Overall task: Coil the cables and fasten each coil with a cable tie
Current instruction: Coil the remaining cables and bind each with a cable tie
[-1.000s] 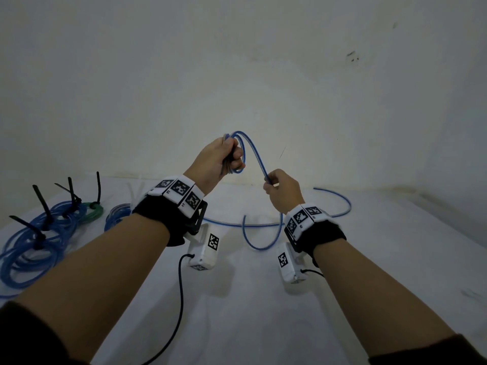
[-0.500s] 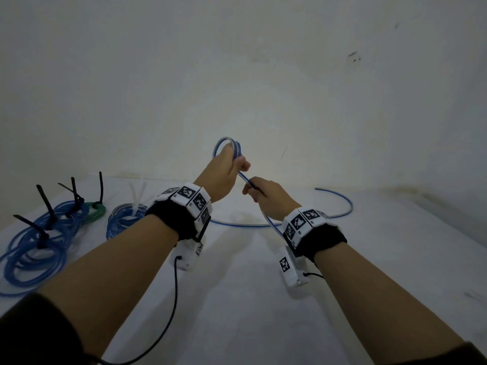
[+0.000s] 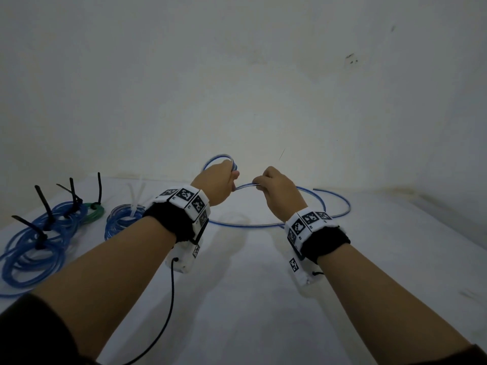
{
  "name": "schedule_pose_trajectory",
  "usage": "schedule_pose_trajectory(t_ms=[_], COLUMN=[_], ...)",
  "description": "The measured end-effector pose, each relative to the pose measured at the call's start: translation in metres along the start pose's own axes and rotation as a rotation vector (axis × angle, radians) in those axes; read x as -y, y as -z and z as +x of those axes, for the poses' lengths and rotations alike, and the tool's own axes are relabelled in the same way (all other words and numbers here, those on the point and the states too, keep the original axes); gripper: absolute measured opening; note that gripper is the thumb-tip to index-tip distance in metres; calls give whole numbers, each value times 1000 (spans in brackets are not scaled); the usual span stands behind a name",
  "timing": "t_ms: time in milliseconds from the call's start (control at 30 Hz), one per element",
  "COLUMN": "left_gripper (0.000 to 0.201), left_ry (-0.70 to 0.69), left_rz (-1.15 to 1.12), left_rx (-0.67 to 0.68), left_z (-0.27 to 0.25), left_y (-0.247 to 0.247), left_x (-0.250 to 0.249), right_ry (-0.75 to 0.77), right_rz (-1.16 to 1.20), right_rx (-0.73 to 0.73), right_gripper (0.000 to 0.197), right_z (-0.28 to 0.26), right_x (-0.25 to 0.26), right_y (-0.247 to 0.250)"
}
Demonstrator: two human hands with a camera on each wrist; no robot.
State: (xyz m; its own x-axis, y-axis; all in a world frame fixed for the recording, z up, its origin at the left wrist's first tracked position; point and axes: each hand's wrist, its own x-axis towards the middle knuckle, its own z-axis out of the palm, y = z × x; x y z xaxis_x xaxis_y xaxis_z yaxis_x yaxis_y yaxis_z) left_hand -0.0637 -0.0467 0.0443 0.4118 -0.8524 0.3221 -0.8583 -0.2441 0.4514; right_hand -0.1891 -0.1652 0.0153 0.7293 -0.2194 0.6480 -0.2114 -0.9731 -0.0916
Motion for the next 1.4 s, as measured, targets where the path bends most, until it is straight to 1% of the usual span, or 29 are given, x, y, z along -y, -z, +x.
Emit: schedule_pose_trajectory(t_ms=[67,167,233,267,333,467,567,667,767,833,900,967,1033,1067,1133,1200,1300,1400], left_gripper=[12,13,15,18,22,36,36,35,38,41,44,45,42,39,37,36,36,35], left_ry=[-39,-63,-69,-71,-70,-35,-6,-3,50,97,145,186,191,178,145,123,87,90], left_rz=[-24,-48,-55,-44,-130,-355,-593,-758,-836,-890,-927,-923,-949,-992,-1139,-1284,-1420,-1504], left_rx=[21,59,90,88,95,113,165,231,158,123,167,271,359,373,346,280,179,90], left_z=[-1,-4,-6,-7,-6,-7,-7,-6,-6,-6,-7,-10,-11,-12,-11,-10,-7,-3], left_y=[0,0,0,0,0,-5,-6,-3,5,10,13,15,16,17,20,22,25,24], left_x=[-4,-8,-11,-11,-7,-3,-5,-7,-9,-10,-10,-9,-8,-9,-10,-9,-6,-4], right_ry=[29,112,104,60,-25,-16,-25,-39,-47,-56,-83,-130,-182,-212,-283,-363,-482,-489], right_rz=[-6,-27,31,96,236,343,423,437,376,327,311,330,357,366,371,366,458,666], right_rx=[49,150,169,155,123,91,62,21,16,-8,-74,-133,-141,-127,-76,-12,55,49], right_gripper=[20,24,22,20,15,10,8,10,14,12,12,15,17,18,19,18,11,28], right_z=[3,3,3,4,4,5,7,7,6,5,3,4,4,4,2,-2,-11,-16], right_x=[-3,-4,-2,-1,0,4,8,7,1,-6,-10,-11,-11,-12,-16,-21,-23,-16], right_y=[1,2,6,10,16,18,19,18,15,12,11,11,10,8,4,-1,-5,-3])
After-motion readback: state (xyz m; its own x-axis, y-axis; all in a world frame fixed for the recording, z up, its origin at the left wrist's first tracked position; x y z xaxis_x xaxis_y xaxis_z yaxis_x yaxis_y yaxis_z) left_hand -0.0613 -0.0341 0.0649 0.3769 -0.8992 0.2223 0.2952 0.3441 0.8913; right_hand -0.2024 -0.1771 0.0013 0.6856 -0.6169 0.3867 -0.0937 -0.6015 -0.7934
